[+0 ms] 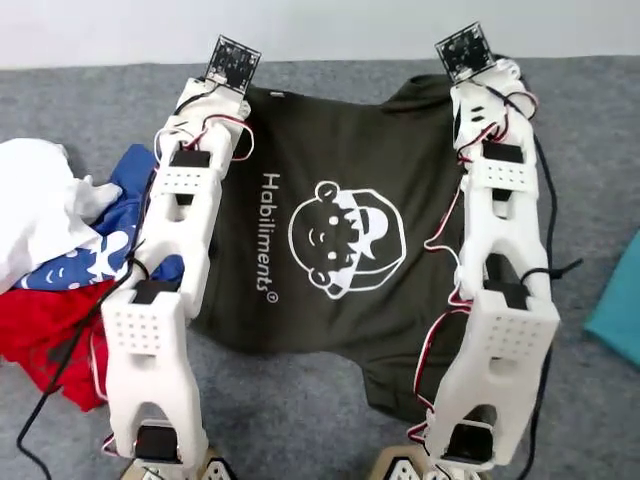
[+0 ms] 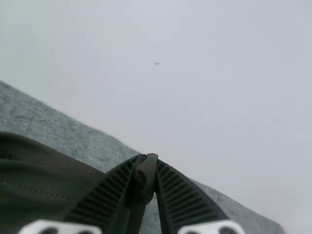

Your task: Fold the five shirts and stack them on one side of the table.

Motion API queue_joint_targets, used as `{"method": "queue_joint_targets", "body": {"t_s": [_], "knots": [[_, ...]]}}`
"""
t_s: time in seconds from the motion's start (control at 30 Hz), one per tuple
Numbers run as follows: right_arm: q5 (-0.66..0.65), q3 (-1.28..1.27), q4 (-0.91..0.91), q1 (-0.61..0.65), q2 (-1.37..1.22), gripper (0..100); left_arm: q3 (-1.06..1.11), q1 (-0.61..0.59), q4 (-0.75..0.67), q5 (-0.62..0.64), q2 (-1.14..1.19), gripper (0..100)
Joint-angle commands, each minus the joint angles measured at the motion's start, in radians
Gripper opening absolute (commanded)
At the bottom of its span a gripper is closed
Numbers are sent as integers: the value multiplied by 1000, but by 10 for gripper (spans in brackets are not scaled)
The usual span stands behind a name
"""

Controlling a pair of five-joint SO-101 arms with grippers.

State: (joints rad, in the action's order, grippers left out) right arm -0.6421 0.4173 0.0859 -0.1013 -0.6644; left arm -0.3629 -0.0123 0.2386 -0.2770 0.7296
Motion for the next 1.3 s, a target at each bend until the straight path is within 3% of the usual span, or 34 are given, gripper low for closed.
{"method": "queue_joint_targets", "body": {"t_s": [0.0, 0.23, 0.43, 0.63, 0.93, 1.27], "knots": [[5, 132, -12, 5, -10, 10, -150, -15, -20, -5, 25, 3], [5, 180, 7, 7, -31, 10, -252, -8, 20, -3, 80, 3], [5, 186, 225, 18, -24, 10, -255, 0, 385, -6, 28, 3], [8, 186, 575, 24, 33, 10, -255, -5, 729, -9, -31, 3], [5, 186, 997, 22, 148, 10, -255, 3, 1229, -293, -106, 3], [3, 186, 1333, 22, 240, 10, -257, 0, 1513, -460, -109, 3]]}}
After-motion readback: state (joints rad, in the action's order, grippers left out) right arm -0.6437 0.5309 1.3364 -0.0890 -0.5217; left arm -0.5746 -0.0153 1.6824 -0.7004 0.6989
